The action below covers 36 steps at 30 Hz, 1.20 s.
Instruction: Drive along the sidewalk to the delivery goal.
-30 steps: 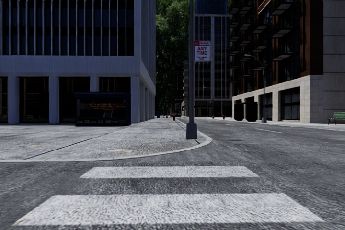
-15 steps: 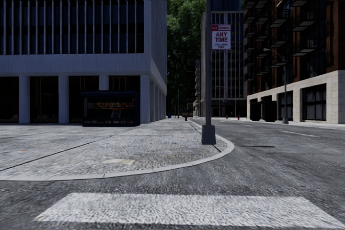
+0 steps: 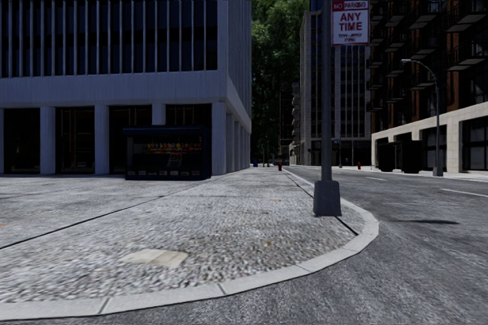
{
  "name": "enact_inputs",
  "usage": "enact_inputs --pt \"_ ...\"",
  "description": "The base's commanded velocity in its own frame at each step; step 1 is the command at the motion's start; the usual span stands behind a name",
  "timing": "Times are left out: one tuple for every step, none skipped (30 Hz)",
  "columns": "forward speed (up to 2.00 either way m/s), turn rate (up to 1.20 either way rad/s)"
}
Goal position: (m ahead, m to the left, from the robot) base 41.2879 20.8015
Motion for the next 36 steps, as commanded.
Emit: enact_inputs --pt "2.0 0.3" --pt "2.0 0.3" --pt "2.0 0.3" --pt "2.0 0.3" --pt "2.0 0.3" --pt "2.0 0.3" --pt "2.0 0.3" --pt "2.0 0.21" --pt "2.0 0.0" --pt "2.0 0.0" --pt "2.0 0.0" --pt "2.0 0.0" --pt "2.0 0.0" --pt "2.0 0.0" --pt "2.0 0.0" --pt "2.0 0.0" --pt "2.0 0.0" --pt "2.0 0.0" --pt "2.0 0.0" --pt "2.0 0.0" --pt "2.0 0.0" --pt "2.0 0.0" --pt "2.0 0.0" --pt "2.0 0.0" --pt "2.0 0.0" --pt "2.0 0.0" --pt "2.0 0.0" --pt "2.0 0.0" --pt "2.0 0.0" --pt "2.0 0.0" --pt "2.0 0.0" --pt "2.0 0.0" --pt "2.0 0.0" --pt "2.0 0.0" --pt "2.0 0.0" --pt "2.0 0.0"
